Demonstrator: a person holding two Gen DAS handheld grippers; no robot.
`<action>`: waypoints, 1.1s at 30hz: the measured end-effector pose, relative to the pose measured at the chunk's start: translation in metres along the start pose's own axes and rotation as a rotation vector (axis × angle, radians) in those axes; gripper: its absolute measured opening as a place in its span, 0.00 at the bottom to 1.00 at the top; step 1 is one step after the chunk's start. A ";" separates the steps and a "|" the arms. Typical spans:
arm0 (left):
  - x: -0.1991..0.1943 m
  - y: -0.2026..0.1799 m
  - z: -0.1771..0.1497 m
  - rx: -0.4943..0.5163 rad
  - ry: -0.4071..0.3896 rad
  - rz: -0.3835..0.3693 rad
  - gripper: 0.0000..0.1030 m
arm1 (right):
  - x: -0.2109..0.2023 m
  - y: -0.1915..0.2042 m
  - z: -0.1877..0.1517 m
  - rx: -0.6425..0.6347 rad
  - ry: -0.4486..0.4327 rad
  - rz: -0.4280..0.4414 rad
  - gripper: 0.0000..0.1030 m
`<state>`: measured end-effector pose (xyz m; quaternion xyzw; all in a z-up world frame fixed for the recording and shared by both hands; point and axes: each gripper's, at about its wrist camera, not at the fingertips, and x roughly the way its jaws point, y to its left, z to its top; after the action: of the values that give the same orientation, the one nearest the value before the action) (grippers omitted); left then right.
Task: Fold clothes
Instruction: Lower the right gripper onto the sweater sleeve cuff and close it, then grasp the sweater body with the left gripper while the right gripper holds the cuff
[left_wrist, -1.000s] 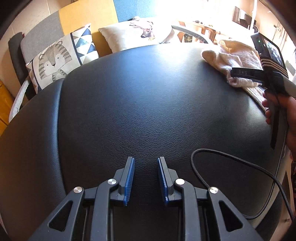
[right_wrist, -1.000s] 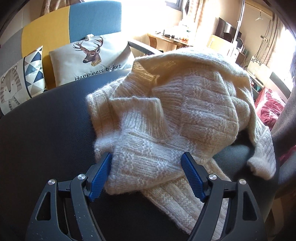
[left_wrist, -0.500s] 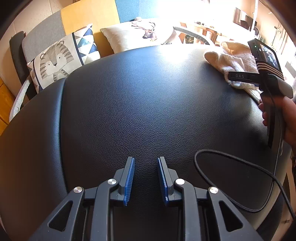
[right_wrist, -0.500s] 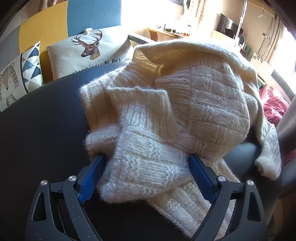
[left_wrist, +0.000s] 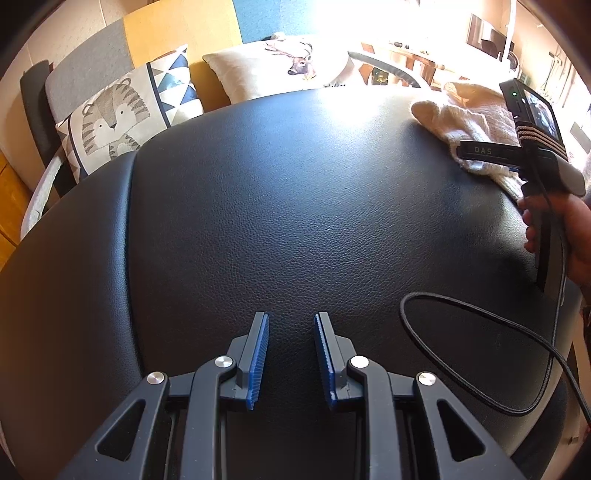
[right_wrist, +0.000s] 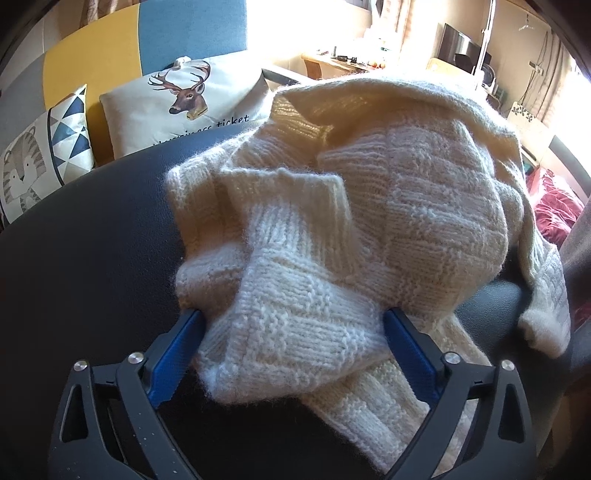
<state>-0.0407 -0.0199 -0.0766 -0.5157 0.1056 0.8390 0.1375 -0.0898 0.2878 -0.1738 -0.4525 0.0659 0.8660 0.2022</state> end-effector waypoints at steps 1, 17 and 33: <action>0.000 0.001 0.000 -0.002 0.001 0.000 0.25 | -0.002 -0.001 -0.001 0.006 -0.008 -0.001 0.72; -0.011 0.015 -0.003 -0.047 0.002 0.010 0.25 | -0.055 -0.038 0.006 0.132 -0.010 0.144 0.24; -0.033 0.037 0.006 0.010 -0.104 0.133 0.25 | -0.137 0.054 -0.061 0.219 -0.021 0.548 0.24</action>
<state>-0.0440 -0.0573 -0.0436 -0.4627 0.1367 0.8714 0.0893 0.0040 0.1803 -0.1024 -0.3846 0.2766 0.8806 0.0089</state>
